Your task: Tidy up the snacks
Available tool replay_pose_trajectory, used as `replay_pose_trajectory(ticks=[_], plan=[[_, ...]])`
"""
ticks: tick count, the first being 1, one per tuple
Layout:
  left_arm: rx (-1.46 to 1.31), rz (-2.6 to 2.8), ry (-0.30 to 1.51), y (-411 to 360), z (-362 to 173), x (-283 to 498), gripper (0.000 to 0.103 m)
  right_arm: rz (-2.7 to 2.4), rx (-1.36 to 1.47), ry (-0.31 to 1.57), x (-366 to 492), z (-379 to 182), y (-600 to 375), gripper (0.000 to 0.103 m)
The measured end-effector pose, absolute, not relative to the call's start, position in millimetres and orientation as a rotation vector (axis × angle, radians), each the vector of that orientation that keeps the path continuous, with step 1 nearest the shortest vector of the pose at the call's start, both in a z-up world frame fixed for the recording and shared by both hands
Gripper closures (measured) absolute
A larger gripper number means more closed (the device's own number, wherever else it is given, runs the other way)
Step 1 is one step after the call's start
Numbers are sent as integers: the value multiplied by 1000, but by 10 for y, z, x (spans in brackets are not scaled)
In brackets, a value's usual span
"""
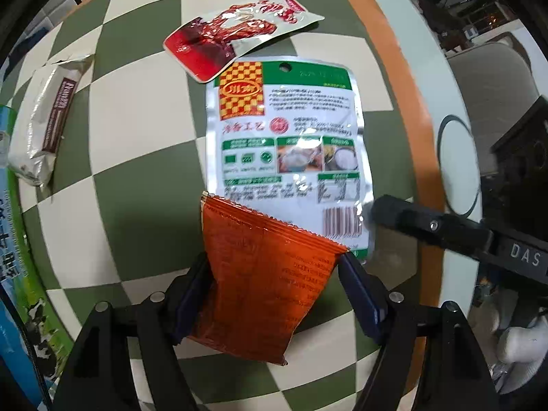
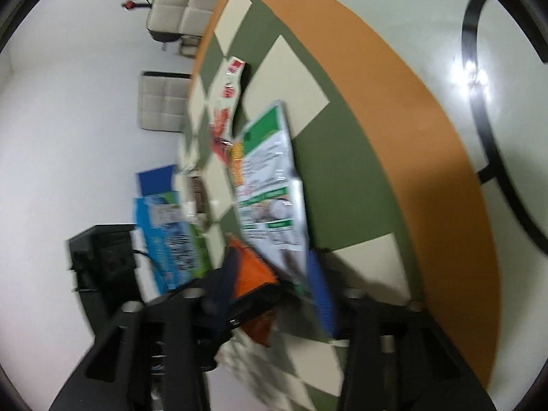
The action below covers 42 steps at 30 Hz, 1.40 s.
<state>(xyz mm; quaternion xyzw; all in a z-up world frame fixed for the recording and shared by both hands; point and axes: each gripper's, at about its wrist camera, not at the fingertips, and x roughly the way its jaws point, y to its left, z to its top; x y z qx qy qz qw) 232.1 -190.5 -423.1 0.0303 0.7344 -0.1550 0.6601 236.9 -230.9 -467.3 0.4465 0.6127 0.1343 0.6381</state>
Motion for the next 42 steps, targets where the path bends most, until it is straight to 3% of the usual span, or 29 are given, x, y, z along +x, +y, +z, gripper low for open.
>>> replay_pose_trajectory(ticks=[8,9,10,11,12,23,26,35,39,42], plan=[[90,-265,1628,-1562,-3988,2240,30,196,806,1419,2465,-4270,-2202,95],[83,-265,1626,-1518,-3958,2238,30,187,793,1432,2510,-4232,-2160,87],[86,-270,1626,-1487,-3934,2234,30,184,775,1439,2543,-4201,-2134,62],[99,-275,1624,-1477,-3918,2226,30,182,751,1444,2592,-4184,-2019,47],[115,-283,1619,-1483,-3906,2214,30,180,731,1448,2630,-4161,-1996,25],[336,-392,1682,-2122,-4242,2030,29,95,659,1473,2838,-3919,-2043,22],[376,-356,1643,-2218,-4220,2015,40,81,634,1490,2872,-3904,-2041,22],[61,-119,1664,-1427,-4162,2216,44,71,444,1558,3163,-4055,-1589,14],[35,-82,1653,-1367,-4149,2253,44,57,188,1529,3302,-4204,-1161,9],[33,-82,1646,-1335,-4106,2245,44,54,168,1555,3325,-4330,-991,9]])
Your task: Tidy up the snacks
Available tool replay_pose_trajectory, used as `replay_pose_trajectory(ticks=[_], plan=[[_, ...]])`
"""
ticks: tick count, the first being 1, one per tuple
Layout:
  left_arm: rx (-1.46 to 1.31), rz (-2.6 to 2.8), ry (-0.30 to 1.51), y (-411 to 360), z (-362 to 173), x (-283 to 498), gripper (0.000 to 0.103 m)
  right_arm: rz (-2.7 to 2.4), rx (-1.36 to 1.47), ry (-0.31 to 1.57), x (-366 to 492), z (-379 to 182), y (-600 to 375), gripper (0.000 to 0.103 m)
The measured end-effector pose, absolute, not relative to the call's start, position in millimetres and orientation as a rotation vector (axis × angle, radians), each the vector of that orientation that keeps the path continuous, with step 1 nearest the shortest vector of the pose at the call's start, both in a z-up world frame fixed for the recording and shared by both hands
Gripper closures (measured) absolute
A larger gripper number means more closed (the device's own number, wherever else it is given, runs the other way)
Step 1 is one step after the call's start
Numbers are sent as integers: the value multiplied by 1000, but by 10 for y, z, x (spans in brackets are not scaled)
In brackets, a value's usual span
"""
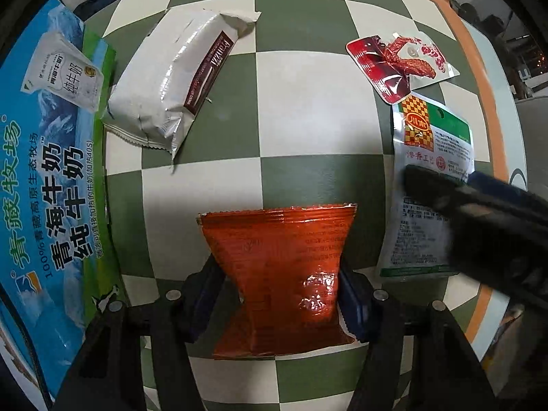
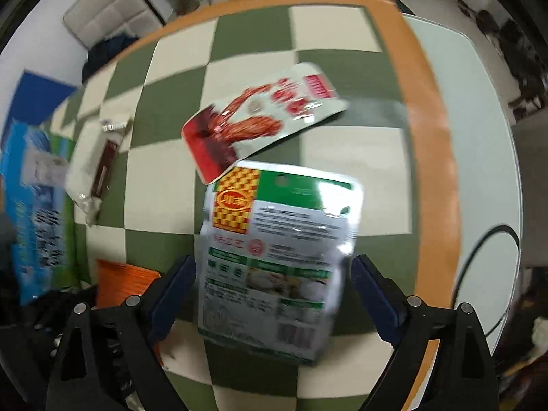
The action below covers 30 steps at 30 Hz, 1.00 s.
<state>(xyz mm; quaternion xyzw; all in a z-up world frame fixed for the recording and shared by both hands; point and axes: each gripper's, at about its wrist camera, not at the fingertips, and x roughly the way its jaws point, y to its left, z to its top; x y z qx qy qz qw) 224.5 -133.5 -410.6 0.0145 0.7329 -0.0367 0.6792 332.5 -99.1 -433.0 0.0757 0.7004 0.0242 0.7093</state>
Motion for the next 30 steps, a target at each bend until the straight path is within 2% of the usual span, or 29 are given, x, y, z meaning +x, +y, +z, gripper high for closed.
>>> replay_pose_trajectory(ticks=[1,4,9,11,16,19,24,25,27,30], plan=[[35,-81,1641,-1349,-4099,2227,44,46,159,1569,3326,-4366,-958,3],[33,-80,1640,-1249,-4048,2227,44,-37,9,1660,3329,-4512,-856,0],[-2,-76,1643,-1112,-4120,2244,44,-22,4,1686,3342,-4501,-876,0],[-17,-77,1643,-1084,-4106,2243,44,-15,-1,1686,3307,-4467,-897,3],[-46,-80,1659,-974,-4100,2279,44,-35,95,1675,3120,-4336,-1045,32],[-41,-91,1667,-952,-4096,2307,44,-41,178,1676,2991,-4271,-1227,44],[-15,-131,1671,-1021,-4078,2302,44,-32,214,1693,2697,-4230,-1503,52],[-1,-140,1667,-1062,-4075,2294,44,-28,218,1690,2619,-4207,-1568,62],[26,-160,1662,-1121,-4104,2306,44,-4,242,1709,2496,-4185,-1652,69],[21,-199,1665,-1248,-4090,2326,44,25,368,1690,2367,-4156,-1846,68]])
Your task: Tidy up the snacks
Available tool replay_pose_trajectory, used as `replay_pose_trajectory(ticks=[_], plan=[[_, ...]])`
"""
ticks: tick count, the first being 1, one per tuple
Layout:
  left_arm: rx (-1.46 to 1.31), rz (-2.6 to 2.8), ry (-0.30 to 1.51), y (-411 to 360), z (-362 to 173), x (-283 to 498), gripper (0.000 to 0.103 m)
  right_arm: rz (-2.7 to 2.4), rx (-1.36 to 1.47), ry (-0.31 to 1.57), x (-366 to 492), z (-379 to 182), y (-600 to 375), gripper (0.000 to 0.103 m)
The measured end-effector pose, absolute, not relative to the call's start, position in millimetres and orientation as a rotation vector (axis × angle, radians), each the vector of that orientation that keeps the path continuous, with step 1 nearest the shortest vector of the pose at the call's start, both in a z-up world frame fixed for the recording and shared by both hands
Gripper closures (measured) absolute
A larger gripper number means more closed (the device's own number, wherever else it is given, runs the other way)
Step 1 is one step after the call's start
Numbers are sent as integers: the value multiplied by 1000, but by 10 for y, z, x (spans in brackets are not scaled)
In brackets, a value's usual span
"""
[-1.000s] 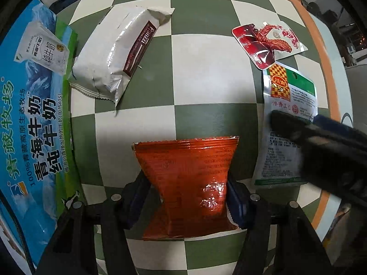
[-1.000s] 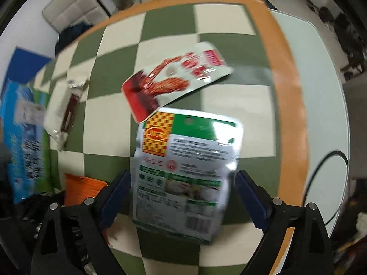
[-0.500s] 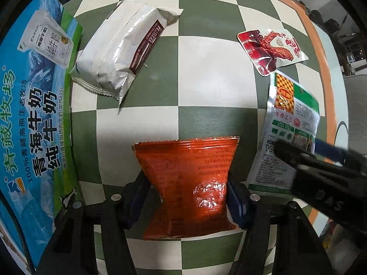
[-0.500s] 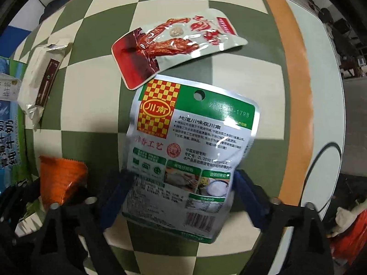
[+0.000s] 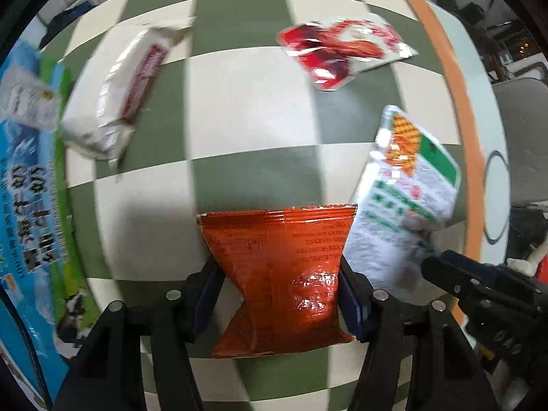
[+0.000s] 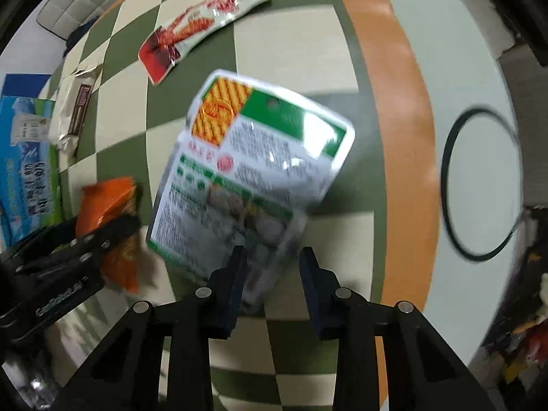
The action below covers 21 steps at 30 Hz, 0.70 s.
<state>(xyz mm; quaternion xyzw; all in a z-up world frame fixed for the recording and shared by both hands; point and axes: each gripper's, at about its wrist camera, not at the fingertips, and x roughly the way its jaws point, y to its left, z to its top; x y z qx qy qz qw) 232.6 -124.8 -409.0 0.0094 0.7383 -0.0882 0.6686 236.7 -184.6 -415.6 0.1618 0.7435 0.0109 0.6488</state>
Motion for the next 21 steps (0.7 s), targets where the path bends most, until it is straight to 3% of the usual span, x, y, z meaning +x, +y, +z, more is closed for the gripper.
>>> replay_pose_trajectory(ticks=[2,4,5,10,15,21], plan=[[16,-218,1662,-1308,-4083,2359,45,24,574,1648,2286,-4147,-2127,64],[34,-230,1657,-1368,-4076,2396,44,34,806,1619,2206,-4230,-2404,50],[42,-236,1656,-1388,-4072,2411,44,49,896,1590,2158,-4274,-2525,50],[83,-269,1659,-1474,-4060,2473,44,157,1026,1489,2095,-4333,-2764,37],[107,-288,1658,-1591,-4012,2493,44,206,1035,1481,2078,-4363,-2602,34],[85,-303,1653,-1646,-3984,2462,44,274,1303,1359,2012,-4559,-2768,31]])
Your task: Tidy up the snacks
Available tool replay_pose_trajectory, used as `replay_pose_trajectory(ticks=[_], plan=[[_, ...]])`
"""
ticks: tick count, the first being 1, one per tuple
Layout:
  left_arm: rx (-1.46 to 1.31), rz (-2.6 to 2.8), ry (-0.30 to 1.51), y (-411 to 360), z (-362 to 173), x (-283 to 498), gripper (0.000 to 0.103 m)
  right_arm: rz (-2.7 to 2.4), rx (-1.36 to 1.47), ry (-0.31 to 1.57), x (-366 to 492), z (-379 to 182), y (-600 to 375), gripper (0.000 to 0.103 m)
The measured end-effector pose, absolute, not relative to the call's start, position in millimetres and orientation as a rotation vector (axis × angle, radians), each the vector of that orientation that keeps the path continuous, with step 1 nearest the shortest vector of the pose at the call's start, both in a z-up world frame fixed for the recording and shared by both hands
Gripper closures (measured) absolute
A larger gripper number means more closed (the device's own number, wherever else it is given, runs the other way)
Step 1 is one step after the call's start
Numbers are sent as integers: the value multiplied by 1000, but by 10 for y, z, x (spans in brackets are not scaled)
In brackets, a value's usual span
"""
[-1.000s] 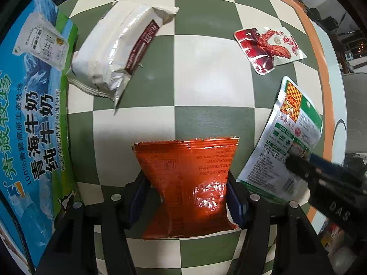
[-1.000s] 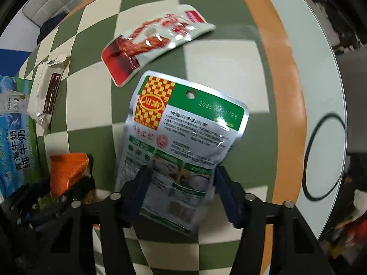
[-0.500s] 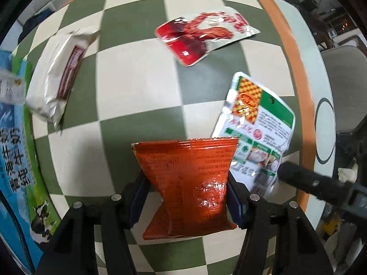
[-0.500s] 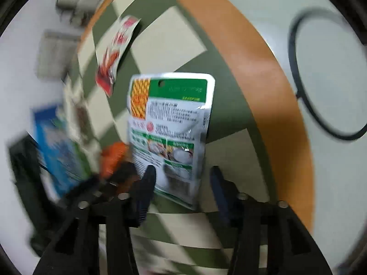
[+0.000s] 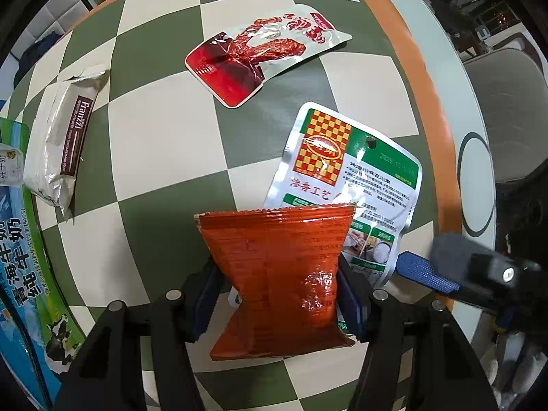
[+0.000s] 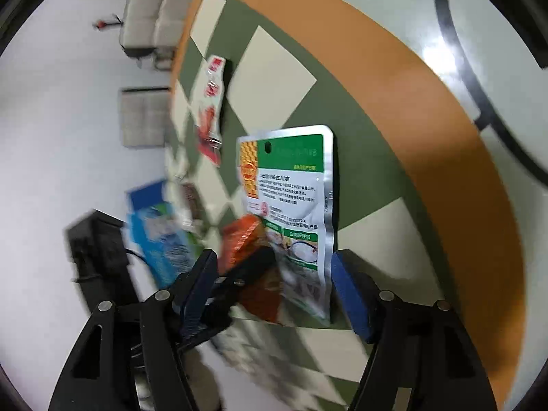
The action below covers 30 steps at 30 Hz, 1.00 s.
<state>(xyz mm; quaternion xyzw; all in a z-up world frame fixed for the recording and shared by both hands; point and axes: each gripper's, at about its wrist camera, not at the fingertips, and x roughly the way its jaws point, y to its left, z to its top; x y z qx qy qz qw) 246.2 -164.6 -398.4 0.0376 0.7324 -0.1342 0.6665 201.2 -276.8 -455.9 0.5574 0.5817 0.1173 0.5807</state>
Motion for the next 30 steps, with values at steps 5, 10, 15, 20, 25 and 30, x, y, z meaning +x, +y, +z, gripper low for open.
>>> replay_pose_trajectory(ticks=[5,10,15,20,25,30], plan=[[58,-310,1654,-1531,-4005,2442,44,314,1481,1278,1829,-4694,-2816,31],[1,-324,1655,-1324,-3990,2454,44,368,1617,1187,1815,-4816,-2728,31],[26,-312,1659,-1284,-4030,2431,46,333,1540,1215,1921,-4796,-2633,31],[57,-252,1618,-1145,-3937,2362,48,186,1158,1313,2275,-4386,-2406,31],[54,-157,1566,-917,-3750,2518,48,81,894,1358,2877,-3932,-2245,31],[58,-30,1555,-642,-3716,2775,48,0,862,1467,3609,-3978,-2019,31]])
